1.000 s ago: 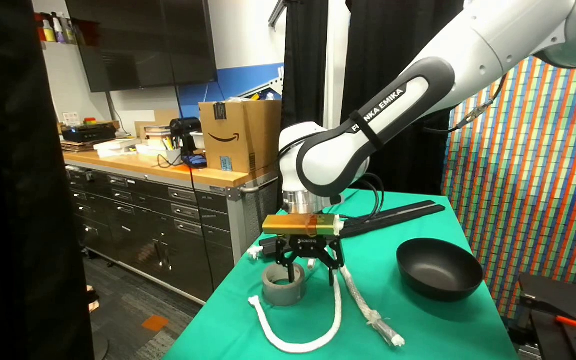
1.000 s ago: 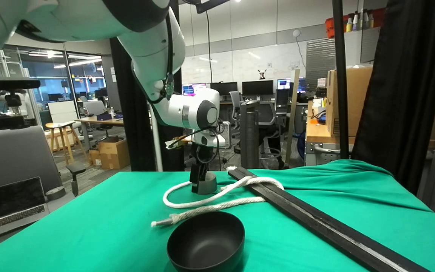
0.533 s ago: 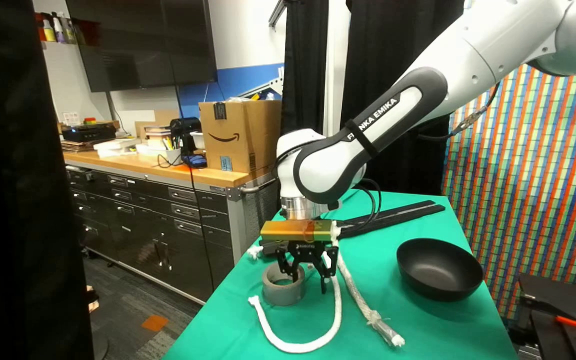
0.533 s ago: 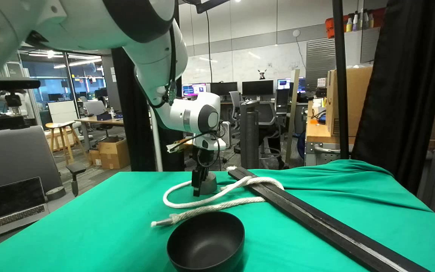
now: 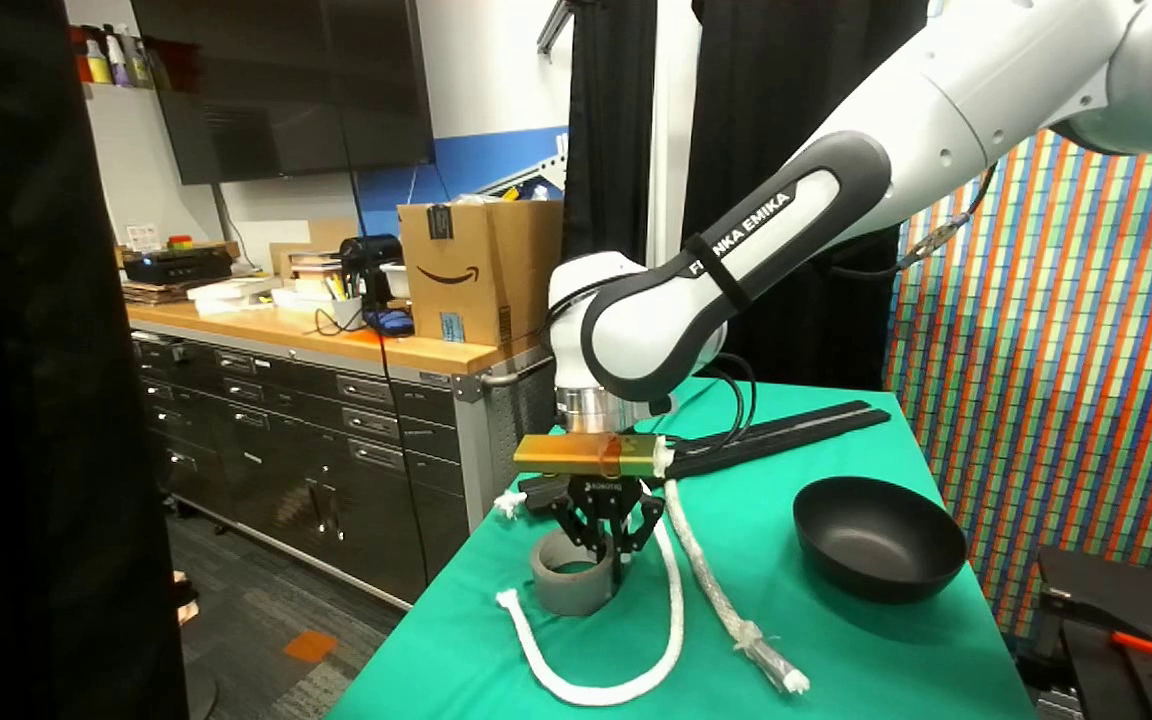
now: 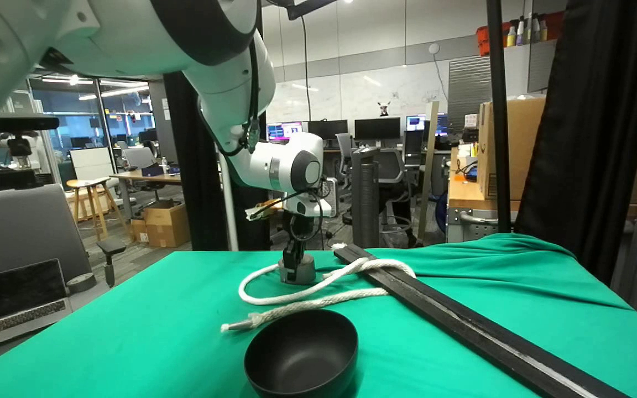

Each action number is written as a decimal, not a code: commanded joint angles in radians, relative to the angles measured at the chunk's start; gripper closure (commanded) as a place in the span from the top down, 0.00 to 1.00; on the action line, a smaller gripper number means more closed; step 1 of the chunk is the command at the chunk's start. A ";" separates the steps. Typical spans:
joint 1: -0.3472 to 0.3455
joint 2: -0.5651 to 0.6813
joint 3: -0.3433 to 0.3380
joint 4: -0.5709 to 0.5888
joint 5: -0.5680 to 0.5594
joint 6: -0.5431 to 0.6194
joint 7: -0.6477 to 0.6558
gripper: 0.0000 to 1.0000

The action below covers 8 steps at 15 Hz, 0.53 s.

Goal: Put the masking tape in the bowl

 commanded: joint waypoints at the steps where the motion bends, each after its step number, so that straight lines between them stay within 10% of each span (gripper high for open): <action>1: 0.007 0.008 -0.007 0.033 -0.008 -0.019 0.007 0.11; 8: -0.002 -0.170 -0.004 -0.059 -0.025 -0.072 -0.059 0.10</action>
